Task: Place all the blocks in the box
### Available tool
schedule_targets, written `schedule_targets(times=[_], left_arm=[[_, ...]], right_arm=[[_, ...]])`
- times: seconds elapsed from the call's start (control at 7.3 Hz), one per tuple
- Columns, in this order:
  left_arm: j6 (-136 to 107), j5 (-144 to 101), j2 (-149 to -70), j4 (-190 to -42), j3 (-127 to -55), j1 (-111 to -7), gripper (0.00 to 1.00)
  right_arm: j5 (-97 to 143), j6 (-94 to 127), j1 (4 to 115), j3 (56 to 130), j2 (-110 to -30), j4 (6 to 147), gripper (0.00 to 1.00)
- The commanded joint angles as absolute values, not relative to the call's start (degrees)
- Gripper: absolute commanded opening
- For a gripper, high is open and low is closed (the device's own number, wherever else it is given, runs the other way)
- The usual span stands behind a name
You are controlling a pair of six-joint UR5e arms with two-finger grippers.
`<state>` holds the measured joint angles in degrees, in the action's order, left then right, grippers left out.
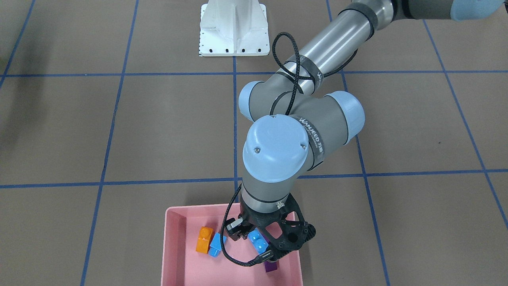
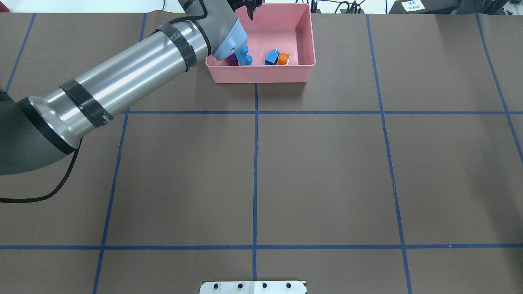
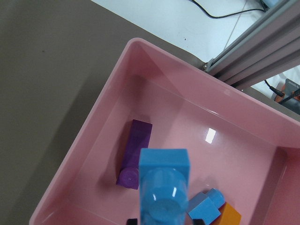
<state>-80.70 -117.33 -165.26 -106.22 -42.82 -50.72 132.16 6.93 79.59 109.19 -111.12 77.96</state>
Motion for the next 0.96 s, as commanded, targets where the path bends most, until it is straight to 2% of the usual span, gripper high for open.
schedule_targets(times=[0.0,0.14,0.27,0.55,0.82], left_arm=[[-78.23,-120.83,-162.80,-103.82,-49.70,-49.22,1.00],[-77.53,-122.24,-156.33,-102.75,-59.93,-49.48,1.00],[-72.65,-125.04,-146.44,-101.70,-71.86,-49.66,1.00],[-59.13,-125.33,-130.07,-89.55,-93.76,-49.92,1.00],[-44.99,-124.72,-112.51,-84.91,-109.88,-50.27,1.00]], right_arm=[[131.84,14.37,76.49,109.25,-112.14,74.73,0.99],[130.36,19.98,73.85,109.25,-114.76,68.79,0.99],[129.21,25.35,71.04,109.16,-118.18,61.77,0.99],[127.80,27.07,69.35,108.99,-123.72,55.58,0.99],[127.35,27.51,69.00,106.98,-129.10,48.46,0.99]])
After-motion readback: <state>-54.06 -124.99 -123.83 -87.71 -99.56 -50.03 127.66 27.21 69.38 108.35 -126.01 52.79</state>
